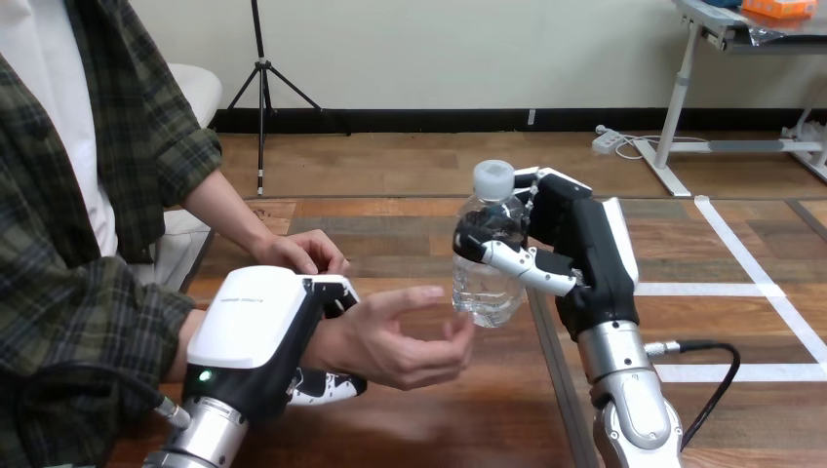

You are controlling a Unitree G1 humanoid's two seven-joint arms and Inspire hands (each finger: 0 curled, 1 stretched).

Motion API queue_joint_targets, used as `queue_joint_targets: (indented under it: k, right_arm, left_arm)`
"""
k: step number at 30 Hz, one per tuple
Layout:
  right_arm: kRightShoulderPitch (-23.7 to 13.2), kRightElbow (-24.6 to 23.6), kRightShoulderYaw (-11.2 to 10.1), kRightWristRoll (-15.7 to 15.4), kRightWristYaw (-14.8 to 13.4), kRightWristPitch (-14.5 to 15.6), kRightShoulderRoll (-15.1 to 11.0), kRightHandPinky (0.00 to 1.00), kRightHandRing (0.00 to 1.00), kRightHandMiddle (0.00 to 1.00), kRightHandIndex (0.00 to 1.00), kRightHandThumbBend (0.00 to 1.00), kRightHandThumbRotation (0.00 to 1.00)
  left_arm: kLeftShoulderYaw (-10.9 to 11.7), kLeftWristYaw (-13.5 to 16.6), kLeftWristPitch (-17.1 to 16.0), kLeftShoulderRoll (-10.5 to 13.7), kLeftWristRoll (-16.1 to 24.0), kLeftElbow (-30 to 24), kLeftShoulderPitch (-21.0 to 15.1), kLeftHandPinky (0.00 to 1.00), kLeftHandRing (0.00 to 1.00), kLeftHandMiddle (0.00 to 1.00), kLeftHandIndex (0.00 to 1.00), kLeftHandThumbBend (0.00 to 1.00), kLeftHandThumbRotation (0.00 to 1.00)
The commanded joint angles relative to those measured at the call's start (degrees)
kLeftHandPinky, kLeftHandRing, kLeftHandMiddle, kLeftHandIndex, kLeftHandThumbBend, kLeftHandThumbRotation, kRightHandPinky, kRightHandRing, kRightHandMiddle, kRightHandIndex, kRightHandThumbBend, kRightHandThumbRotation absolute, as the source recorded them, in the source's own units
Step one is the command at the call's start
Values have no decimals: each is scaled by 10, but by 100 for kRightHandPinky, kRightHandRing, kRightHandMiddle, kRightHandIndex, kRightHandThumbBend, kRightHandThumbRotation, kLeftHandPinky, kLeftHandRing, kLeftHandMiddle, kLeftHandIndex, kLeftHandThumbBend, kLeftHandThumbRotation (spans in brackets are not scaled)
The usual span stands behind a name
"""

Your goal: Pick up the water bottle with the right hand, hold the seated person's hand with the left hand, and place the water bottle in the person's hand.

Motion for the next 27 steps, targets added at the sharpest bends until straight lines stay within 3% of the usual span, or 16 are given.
queue_joint_targets:
  k: [1,17,27]
  right_arm:
    - [-71,-22,1,-4,-4,-19,-5,37,39,45,50,63,0]
    - [-89,-10,-1,-15,-11,-6,-5,46,44,47,50,65,0]
    - [-88,-7,4,-28,-16,-10,-3,43,43,46,50,66,0]
  left_arm:
    - [0,0,-26,-8,-6,-39,-10,46,48,50,49,87,0]
    - [8,-2,-45,-10,-14,-73,9,43,47,49,47,88,0]
    - [14,1,-55,-13,-10,-78,14,43,46,48,47,89,0]
